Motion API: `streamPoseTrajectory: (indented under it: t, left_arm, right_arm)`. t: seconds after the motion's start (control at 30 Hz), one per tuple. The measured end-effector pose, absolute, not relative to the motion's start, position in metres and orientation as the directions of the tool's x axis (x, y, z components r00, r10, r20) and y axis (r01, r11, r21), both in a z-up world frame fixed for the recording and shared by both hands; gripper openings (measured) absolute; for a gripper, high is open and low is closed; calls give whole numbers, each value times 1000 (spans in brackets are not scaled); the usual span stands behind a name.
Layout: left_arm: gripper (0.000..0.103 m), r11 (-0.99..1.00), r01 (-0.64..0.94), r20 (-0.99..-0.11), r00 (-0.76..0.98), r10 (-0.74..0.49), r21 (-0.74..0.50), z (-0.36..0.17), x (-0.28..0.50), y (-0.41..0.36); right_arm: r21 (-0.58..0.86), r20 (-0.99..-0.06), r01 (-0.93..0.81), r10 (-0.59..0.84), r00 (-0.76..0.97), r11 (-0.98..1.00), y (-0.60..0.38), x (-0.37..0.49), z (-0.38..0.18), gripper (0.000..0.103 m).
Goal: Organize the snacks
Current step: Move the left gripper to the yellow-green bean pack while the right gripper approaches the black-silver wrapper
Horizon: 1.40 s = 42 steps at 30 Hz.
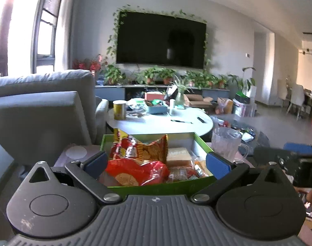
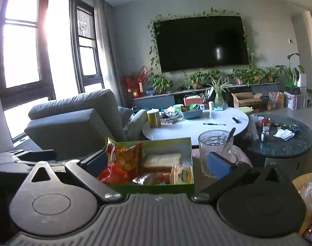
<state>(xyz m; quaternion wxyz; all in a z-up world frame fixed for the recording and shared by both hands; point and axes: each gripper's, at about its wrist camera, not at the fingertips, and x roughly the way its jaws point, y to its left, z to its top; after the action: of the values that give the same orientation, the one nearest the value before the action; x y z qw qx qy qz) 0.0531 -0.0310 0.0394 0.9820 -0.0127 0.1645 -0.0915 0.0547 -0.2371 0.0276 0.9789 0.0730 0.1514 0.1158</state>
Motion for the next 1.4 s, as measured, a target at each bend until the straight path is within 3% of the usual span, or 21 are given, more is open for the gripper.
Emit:
streamPoseTrajectory:
  t: [0.3,0.43,0.77,1.03,1.3,1.4]
  left_arm:
    - [102,980,169,-373,907,-197,-106,28,47,-22]
    - [101,986,157,-405,899,-166,-57,15,40,-24]
    - [95,972,233,-583,784,-213,-41,-35,41,-39]
    - [94,955,298,-628,740,-241,-15,-56,39,-56]
    - [84,947,320,-675,692,-256,-31,-68,42,-64]
    - [72,946,322,-683,681,-264,-44,-71,45,-65]
  right_arm:
    - [205,-333,-180,242,911,962,-235,44,19,59]
    - [212,-376,-155,227,898,965,-233,47,11,59]
    - [229,-427,-120,211,879,966,-233,42,-5,59]
    - [262,-466,-80,199,862,962,-241,42,-17,60]
    - [230,-518,-122,228,824,965,-240,31,-32,59]
    - [204,-533,-143,232,814,968,-238,26,-39,59]
